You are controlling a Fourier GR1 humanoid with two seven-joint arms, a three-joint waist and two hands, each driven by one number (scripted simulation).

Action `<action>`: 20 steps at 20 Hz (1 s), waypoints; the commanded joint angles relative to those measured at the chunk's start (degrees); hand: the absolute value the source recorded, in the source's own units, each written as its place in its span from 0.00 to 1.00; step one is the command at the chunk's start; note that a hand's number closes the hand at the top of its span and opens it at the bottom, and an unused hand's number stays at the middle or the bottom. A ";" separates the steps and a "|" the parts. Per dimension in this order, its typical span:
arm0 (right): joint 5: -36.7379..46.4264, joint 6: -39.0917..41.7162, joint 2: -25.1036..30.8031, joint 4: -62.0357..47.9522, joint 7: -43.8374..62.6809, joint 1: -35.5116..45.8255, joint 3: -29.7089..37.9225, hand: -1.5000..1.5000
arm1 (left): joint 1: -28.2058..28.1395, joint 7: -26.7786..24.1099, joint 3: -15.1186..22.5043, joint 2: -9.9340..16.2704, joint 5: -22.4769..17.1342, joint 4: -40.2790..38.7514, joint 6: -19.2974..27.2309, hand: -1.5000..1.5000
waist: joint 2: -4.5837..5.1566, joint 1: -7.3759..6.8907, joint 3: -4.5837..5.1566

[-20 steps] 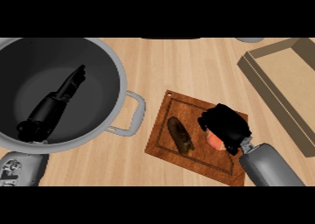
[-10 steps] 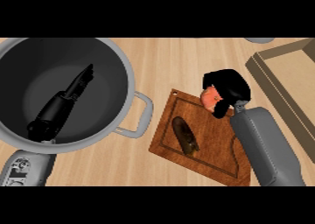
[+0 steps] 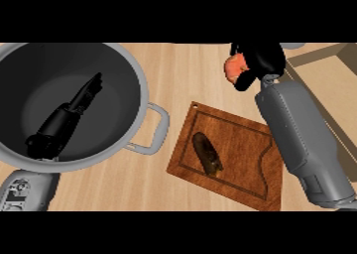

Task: Pick the squash from the cutting board and place it in the cardboard box

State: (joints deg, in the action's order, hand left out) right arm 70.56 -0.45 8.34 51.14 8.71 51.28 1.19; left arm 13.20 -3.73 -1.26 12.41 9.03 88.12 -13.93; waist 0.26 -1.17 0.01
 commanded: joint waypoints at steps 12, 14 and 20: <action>-3.12 -12.10 11.82 -0.36 14.57 5.85 17.41 1.00 | 1.97 0.14 -2.48 1.43 -0.63 -1.71 -0.56 0.50 | -0.01 0.94 -0.03; -4.29 -11.68 14.63 -2.73 14.78 7.53 19.54 1.00 | 1.04 -0.60 -3.49 3.09 -2.23 -0.88 -2.87 0.50 | -0.01 0.59 -0.02; -3.10 -11.00 24.20 -13.98 9.37 7.45 20.79 1.00 | -0.06 2.07 -2.20 1.36 -1.67 3.51 -1.66 0.50 | 0.21 -0.29 -0.05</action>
State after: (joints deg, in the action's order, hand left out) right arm 66.44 -11.25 27.32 43.29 20.34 58.74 21.12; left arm 12.63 -3.45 -2.29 12.70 8.77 89.65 -14.35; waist 0.33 -0.91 0.01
